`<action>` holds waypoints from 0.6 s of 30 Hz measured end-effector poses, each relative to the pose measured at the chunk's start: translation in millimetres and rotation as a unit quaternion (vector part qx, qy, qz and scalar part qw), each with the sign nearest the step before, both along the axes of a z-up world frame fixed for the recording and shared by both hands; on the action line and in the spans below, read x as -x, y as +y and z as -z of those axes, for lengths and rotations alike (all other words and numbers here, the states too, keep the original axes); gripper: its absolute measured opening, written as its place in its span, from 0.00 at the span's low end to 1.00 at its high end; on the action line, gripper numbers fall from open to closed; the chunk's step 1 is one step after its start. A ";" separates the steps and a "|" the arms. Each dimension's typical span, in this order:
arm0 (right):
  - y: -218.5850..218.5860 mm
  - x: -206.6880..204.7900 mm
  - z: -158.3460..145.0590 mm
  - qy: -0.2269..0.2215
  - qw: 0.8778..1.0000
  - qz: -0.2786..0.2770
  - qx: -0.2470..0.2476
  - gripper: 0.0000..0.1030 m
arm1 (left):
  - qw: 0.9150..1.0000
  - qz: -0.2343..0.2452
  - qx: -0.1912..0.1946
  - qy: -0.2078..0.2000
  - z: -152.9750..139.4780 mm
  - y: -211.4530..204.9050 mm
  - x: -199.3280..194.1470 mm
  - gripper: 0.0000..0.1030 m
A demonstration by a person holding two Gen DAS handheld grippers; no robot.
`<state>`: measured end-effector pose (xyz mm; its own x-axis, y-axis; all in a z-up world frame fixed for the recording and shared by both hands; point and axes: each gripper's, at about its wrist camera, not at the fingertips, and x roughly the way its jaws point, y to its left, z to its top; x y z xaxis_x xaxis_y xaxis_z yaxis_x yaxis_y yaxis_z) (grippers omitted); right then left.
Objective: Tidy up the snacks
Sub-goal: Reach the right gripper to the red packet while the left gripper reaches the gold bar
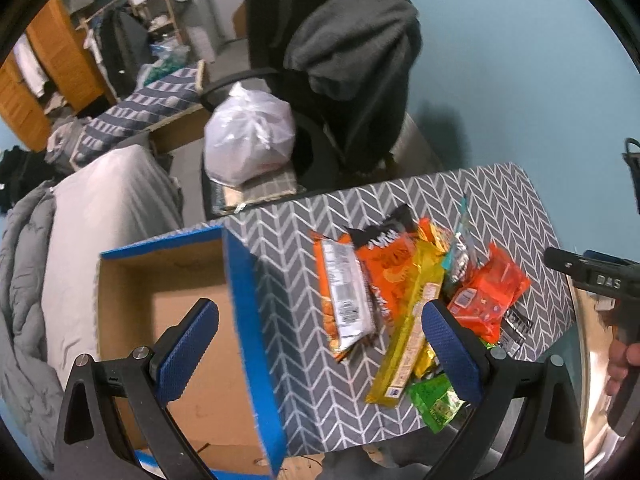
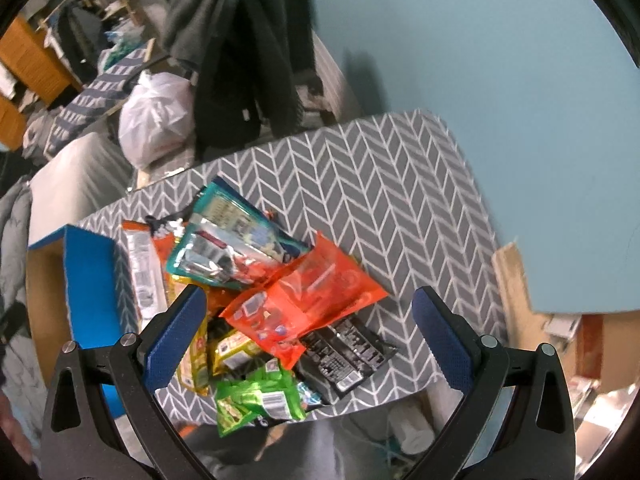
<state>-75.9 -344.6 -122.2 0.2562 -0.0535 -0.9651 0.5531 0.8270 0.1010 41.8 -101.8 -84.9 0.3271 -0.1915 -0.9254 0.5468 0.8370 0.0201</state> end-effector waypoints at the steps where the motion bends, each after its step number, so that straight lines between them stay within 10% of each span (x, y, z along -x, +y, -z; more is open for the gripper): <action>1: -1.2 0.0 6.8 0.004 1.000 0.006 -0.006 0.98 | 1.000 0.006 -0.001 0.002 6.9 -5.0 1.3 0.99; 18: -0.3 -2.6 95.6 0.050 0.994 0.068 -0.071 0.98 | 0.998 0.044 -0.029 0.043 92.4 -48.2 17.1 0.99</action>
